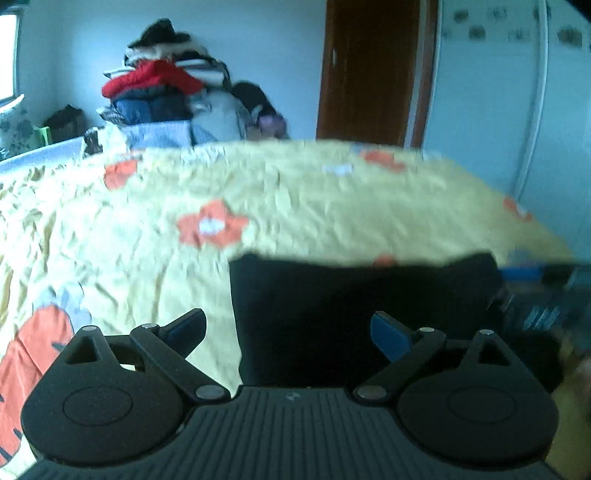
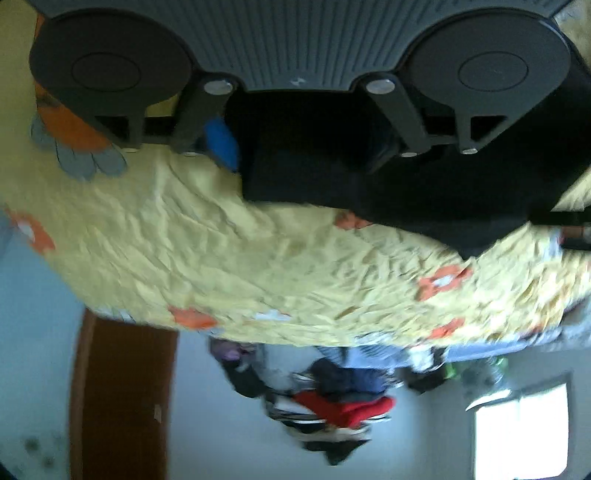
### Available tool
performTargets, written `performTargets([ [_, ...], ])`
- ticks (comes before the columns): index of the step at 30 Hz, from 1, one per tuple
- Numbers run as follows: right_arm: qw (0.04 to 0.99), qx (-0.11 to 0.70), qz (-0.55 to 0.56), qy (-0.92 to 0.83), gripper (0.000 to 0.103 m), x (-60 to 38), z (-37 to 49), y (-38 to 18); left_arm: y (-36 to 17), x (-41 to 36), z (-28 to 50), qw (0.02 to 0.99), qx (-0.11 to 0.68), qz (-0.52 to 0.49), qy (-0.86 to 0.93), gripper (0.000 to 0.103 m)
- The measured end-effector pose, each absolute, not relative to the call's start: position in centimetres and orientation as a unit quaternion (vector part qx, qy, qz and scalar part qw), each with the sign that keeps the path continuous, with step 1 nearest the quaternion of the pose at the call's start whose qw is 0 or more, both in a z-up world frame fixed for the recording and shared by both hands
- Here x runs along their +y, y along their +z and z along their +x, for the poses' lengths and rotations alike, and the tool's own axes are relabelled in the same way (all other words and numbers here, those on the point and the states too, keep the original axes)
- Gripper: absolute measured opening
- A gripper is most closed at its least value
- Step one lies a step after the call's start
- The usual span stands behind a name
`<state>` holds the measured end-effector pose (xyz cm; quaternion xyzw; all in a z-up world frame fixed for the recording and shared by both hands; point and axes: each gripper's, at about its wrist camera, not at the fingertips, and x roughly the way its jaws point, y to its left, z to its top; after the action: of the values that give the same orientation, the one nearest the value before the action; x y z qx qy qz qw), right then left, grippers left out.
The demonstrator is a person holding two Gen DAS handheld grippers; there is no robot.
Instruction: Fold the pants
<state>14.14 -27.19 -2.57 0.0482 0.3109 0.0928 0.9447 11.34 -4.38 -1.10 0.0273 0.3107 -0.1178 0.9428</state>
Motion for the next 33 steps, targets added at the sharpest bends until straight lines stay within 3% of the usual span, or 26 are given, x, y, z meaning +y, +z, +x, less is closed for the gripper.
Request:
performTargets([
  [4, 0.953, 0.277, 0.049, 0.108, 0.073, -26.9, 12.9, -1.1, -2.6, -5.7, 11.1, 0.936, 0.321, 0.034, -0.141, 0.098],
  [8, 0.945, 0.314, -0.038, 0.087, 0.075, -25.2, 13.4, -2.7, -3.4, -7.4, 9.1, 0.939, 0.292, 0.119, -0.133, 0.097],
  [11, 0.948, 0.305, 0.019, 0.085, 0.076, -26.9, 12.3, -2.4, -2.4, -6.1, 7.2, 0.948, 0.260, 0.122, -0.137, 0.098],
  [15, 0.951, 0.300, 0.064, 0.049, 0.077, -30.0, 10.8, -2.0, -1.6, -2.7, 7.2, 0.958, 0.242, 0.080, -0.128, 0.098],
  [21, 0.914, 0.324, 0.226, 0.092, 0.078, -34.9, 11.3, -3.6, -2.7, 1.3, 10.1, 0.931, 0.315, -0.042, -0.180, 0.098],
  [33, 0.898, 0.344, 0.205, 0.183, 0.080, -32.3, 12.6, -5.0, -5.0, 1.7, 12.2, 0.902, 0.352, -0.083, -0.234, 0.103],
])
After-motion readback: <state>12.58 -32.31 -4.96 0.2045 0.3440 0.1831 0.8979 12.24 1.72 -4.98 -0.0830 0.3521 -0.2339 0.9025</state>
